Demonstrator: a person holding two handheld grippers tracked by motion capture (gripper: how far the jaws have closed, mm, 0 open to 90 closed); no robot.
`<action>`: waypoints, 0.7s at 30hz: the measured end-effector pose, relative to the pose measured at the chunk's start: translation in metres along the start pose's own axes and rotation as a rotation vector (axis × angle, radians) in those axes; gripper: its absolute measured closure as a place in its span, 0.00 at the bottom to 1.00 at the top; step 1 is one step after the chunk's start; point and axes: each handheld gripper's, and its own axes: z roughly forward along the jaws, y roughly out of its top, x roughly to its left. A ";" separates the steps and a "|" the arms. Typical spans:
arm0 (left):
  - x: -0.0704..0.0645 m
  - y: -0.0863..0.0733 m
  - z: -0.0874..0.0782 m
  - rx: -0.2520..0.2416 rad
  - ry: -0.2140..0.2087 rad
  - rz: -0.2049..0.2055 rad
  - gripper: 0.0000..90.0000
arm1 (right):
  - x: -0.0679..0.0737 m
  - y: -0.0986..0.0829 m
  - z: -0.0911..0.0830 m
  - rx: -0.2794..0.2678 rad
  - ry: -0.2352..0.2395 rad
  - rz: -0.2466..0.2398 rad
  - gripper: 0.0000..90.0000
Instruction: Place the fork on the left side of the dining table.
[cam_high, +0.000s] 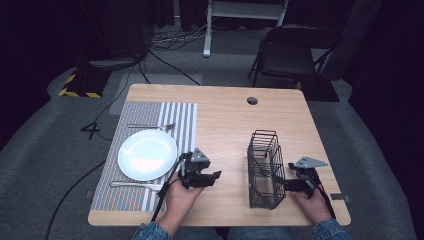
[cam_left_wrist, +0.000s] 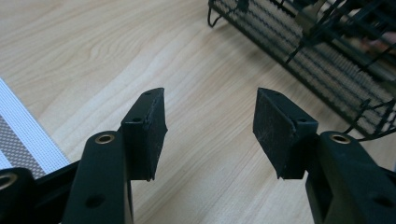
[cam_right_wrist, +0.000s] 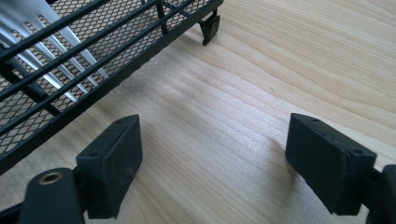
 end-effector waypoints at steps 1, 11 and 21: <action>-0.001 -0.001 0.002 0.009 0.004 0.013 0.49 | 0.000 0.000 0.000 0.000 0.000 0.000 0.21; -0.017 -0.008 0.021 0.079 0.015 0.065 0.48 | 0.000 0.000 0.000 0.000 0.000 0.000 0.21; -0.027 -0.012 0.035 0.126 0.044 0.108 0.44 | 0.000 0.000 0.000 0.000 0.000 0.000 0.21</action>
